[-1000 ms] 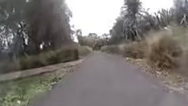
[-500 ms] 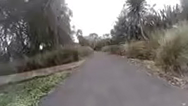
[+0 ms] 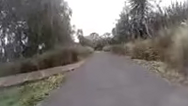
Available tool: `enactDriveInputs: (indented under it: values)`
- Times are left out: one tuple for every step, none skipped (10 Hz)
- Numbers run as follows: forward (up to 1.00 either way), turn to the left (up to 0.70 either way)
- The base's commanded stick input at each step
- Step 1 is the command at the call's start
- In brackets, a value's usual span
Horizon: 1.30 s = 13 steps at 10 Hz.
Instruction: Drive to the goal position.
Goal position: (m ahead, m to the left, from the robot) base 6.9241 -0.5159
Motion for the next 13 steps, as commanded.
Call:
enactDriveInputs:
  values:
    - [1.00,0.00]
    - [1.00,0.00]
    - [1.00,0.00]
    - [1.00,0.00]
    - [1.00,0.00]
    - [1.00,0.00]
    - [1.00,0.00]
    - [1.00,0.00]
    - [1.00,0.00]
    - [1.00,0.00]
    - [1.00,0.00]
    - [1.00,0.00]
    - [1.00,0.00]
